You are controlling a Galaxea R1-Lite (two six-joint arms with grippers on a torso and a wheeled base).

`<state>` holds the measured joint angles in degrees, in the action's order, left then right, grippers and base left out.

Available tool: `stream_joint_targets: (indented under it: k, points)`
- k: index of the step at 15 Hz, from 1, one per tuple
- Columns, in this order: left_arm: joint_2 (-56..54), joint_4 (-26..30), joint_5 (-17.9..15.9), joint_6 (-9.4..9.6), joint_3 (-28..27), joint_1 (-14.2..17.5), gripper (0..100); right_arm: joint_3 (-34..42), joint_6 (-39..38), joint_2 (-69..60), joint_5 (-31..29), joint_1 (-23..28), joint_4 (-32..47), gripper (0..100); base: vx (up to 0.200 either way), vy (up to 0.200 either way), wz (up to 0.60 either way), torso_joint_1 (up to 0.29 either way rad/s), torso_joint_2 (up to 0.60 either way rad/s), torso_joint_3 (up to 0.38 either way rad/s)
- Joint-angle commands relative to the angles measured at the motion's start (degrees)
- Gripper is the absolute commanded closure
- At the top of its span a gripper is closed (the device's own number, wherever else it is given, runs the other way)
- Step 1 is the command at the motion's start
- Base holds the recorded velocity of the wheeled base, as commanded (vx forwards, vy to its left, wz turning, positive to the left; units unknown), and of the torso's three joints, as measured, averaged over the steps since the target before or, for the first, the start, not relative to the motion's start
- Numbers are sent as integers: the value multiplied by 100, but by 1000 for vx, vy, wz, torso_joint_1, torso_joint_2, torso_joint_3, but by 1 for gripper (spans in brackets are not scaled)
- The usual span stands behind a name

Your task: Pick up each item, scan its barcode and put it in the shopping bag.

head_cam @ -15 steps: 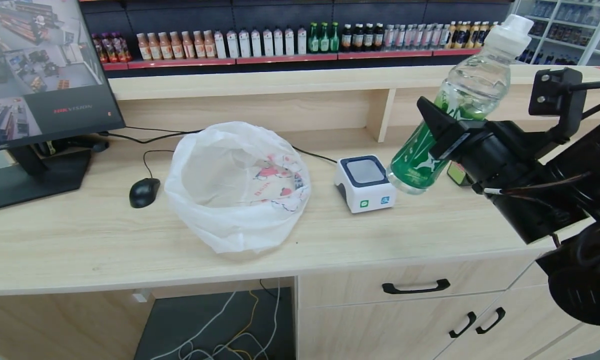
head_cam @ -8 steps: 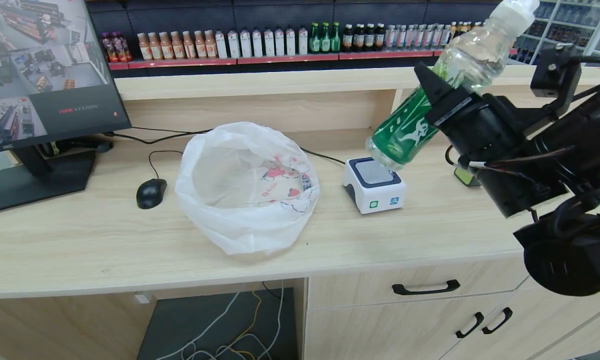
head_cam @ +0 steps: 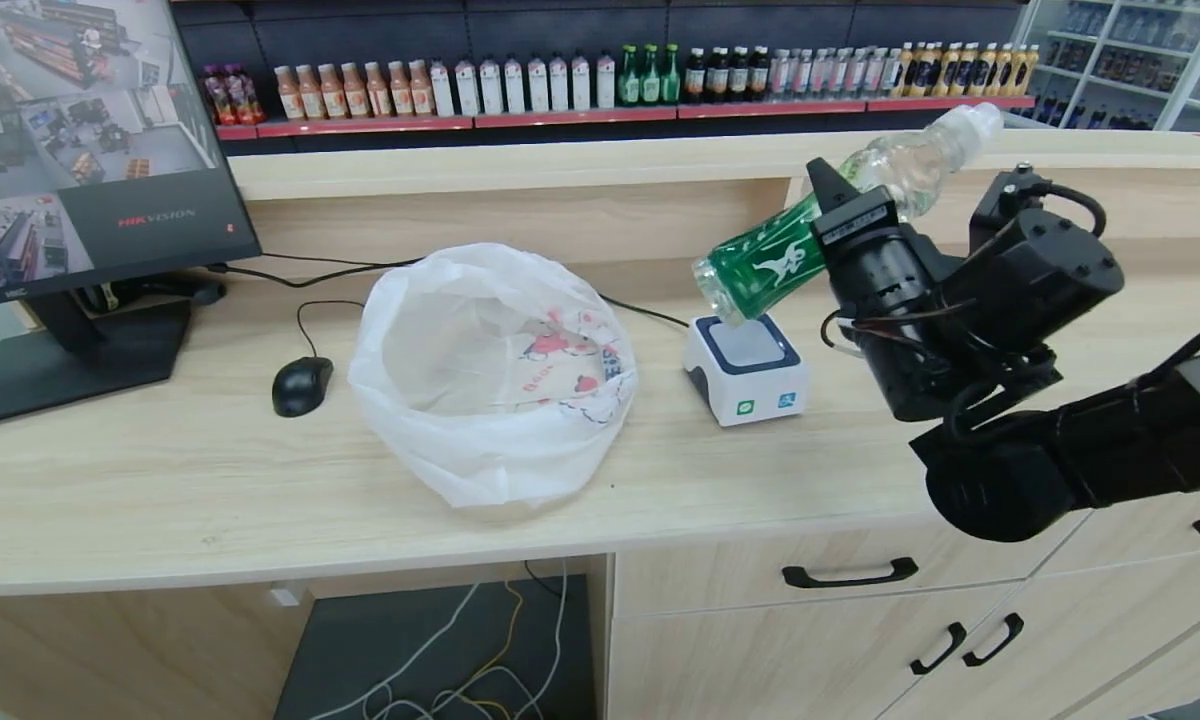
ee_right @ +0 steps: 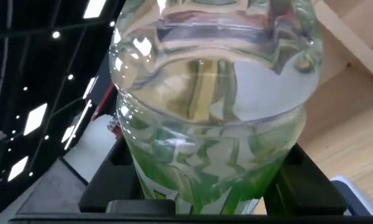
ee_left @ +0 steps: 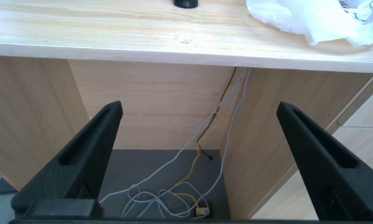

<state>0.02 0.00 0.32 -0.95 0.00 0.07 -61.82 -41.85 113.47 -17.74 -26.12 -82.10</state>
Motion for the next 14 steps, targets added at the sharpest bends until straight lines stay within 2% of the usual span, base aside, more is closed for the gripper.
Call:
stream_joint_targets:
  k: [1,7,14]
  points:
    - [-2,0,3,-2,0,1,0,-234,-262,413,-125,169,45,100,0,0,0,0,0,0]
    - [-2,0,3,-2,0,1,0,-577,-1062,501,-248,345,450,100,0,0,0,0,0,0]
    - [-2,0,3,-2,0,1,0,-533,-1475,571,-239,345,538,100,0,0,0,0,0,0]
